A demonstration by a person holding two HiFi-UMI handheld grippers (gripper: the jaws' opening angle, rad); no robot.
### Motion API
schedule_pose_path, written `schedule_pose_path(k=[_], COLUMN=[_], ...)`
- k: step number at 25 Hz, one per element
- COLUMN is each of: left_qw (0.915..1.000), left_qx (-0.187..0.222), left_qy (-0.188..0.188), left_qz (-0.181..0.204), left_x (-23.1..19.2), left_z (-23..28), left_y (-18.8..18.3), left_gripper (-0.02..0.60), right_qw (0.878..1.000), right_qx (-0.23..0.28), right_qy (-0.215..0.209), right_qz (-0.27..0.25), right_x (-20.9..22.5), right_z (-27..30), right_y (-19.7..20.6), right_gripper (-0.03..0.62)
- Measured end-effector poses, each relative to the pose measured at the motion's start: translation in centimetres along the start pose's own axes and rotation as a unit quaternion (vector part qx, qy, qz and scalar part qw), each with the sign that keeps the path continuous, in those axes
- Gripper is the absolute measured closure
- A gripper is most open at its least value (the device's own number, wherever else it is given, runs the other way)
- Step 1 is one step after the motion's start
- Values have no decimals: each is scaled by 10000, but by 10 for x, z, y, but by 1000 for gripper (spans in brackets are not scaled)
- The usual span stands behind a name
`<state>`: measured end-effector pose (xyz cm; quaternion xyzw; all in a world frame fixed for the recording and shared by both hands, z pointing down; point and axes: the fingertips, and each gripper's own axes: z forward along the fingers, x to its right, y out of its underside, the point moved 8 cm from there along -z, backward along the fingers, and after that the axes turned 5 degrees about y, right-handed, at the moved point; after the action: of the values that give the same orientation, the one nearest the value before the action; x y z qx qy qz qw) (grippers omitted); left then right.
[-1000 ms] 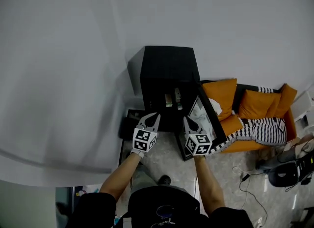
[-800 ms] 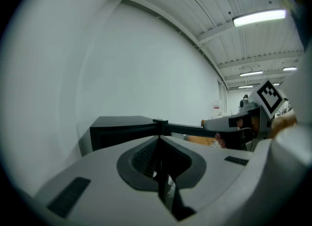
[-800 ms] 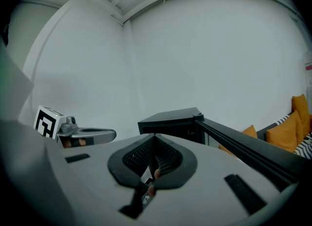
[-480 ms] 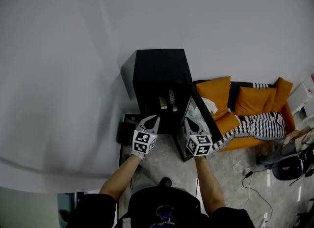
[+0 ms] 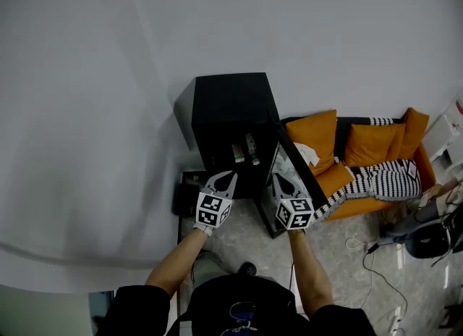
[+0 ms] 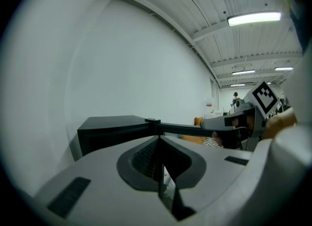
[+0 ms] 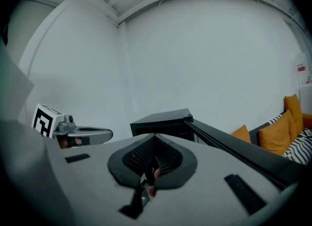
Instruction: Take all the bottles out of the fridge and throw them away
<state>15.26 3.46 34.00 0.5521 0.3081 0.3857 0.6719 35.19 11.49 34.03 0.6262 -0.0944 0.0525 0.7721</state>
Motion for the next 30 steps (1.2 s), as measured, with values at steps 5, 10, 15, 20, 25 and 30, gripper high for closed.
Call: schedule_pose_path(k=[5, 10, 15, 20, 25, 30], left_qw=[9998, 9988, 9981, 9974, 9971, 9963], left_qx=[-8, -168, -226, -312, -415, -501], left_qy=[184, 407, 512, 589, 613, 696], left_qz=[82, 190, 251, 263, 182, 86], left_x=[-4, -19, -36, -41, -51, -62], left_z=[3, 4, 6, 4, 4, 7], left_y=[-2, -1, -5, -1, 12, 25], left_gripper=[575, 575, 575, 575, 575, 575], right_qw=[9999, 9993, 9985, 9977, 9975, 9968], right_qx=[50, 130, 145, 127, 60, -55], right_qy=[119, 320, 479, 595, 638, 733], right_qz=[45, 149, 228, 307, 283, 313], right_x=[1, -1, 1, 4, 5, 5], right_z=[7, 18, 26, 28, 35, 50], right_y=[-2, -6, -8, -4, 4, 16], right_gripper=[592, 592, 592, 592, 592, 592])
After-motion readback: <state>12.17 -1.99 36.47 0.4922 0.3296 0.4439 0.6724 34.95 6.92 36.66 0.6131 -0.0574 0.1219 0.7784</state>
